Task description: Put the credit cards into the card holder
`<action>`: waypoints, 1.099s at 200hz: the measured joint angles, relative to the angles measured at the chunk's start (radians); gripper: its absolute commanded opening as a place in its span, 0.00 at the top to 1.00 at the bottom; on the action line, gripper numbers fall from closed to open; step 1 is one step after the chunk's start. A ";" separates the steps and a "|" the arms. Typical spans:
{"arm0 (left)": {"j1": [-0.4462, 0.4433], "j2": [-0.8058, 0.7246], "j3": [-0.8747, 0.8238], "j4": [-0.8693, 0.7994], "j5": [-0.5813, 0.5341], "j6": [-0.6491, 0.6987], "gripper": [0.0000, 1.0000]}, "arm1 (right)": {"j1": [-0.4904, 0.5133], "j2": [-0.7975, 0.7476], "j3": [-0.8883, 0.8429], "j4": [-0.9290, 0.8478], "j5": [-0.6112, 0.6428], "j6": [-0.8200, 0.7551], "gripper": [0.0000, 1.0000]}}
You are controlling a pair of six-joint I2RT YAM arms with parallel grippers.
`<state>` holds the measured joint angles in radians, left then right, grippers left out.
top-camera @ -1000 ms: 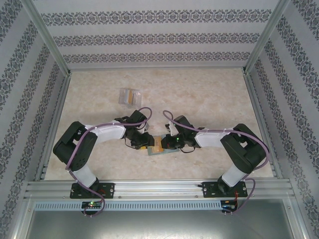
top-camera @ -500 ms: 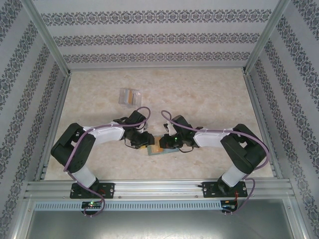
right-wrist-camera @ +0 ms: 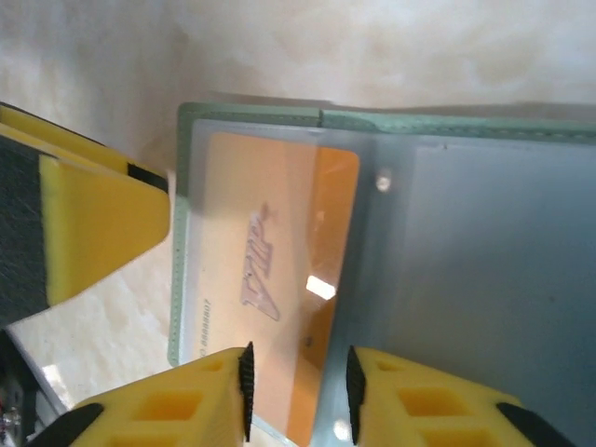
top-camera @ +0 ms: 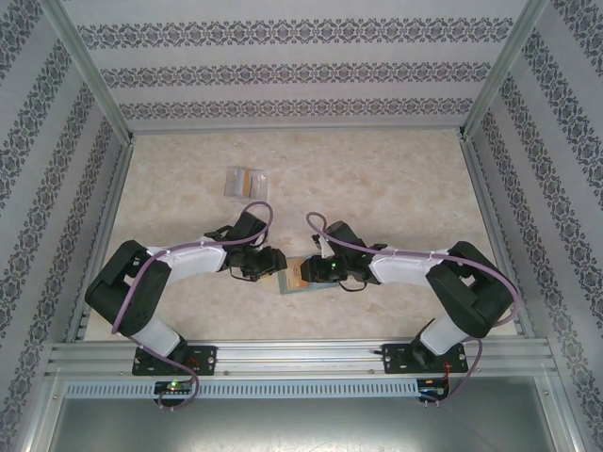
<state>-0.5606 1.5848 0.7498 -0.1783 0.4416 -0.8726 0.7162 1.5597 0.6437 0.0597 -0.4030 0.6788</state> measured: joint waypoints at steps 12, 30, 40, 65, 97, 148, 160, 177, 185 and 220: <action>0.005 0.000 -0.005 0.009 0.007 -0.007 0.50 | 0.000 -0.014 -0.013 0.000 0.010 0.000 0.66; 0.009 0.001 -0.009 0.015 0.018 -0.011 0.50 | 0.000 -0.021 -0.023 0.001 0.018 0.000 0.72; 0.011 0.003 -0.009 0.015 0.024 -0.012 0.52 | 0.000 -0.021 -0.024 0.003 0.018 0.002 0.75; 0.015 0.008 -0.009 0.015 0.029 -0.013 0.57 | 0.002 -0.009 -0.024 0.005 0.017 -0.005 0.84; 0.020 0.017 -0.009 0.015 0.035 -0.018 0.63 | 0.002 0.008 -0.022 0.005 0.017 -0.004 0.90; 0.027 0.031 -0.007 0.015 0.050 -0.021 0.72 | 0.002 0.022 -0.018 0.015 0.005 -0.004 0.93; 0.028 0.035 -0.006 0.015 0.053 -0.023 0.77 | 0.005 0.027 -0.013 0.019 0.000 -0.005 0.93; 0.029 0.046 -0.001 0.015 0.058 -0.023 0.78 | 0.010 0.037 -0.001 0.019 -0.006 -0.005 0.94; 0.030 0.048 0.002 0.016 0.063 -0.022 0.79 | 0.013 0.042 0.006 0.018 -0.006 -0.008 0.94; 0.033 0.061 0.008 0.016 0.076 -0.023 0.81 | 0.021 0.066 0.036 -0.005 -0.006 -0.026 0.93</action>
<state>-0.5278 1.6455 0.7578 -0.1619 0.5179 -0.8951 0.7376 1.6257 0.6796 0.0547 -0.4088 0.6525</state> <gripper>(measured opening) 0.198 0.072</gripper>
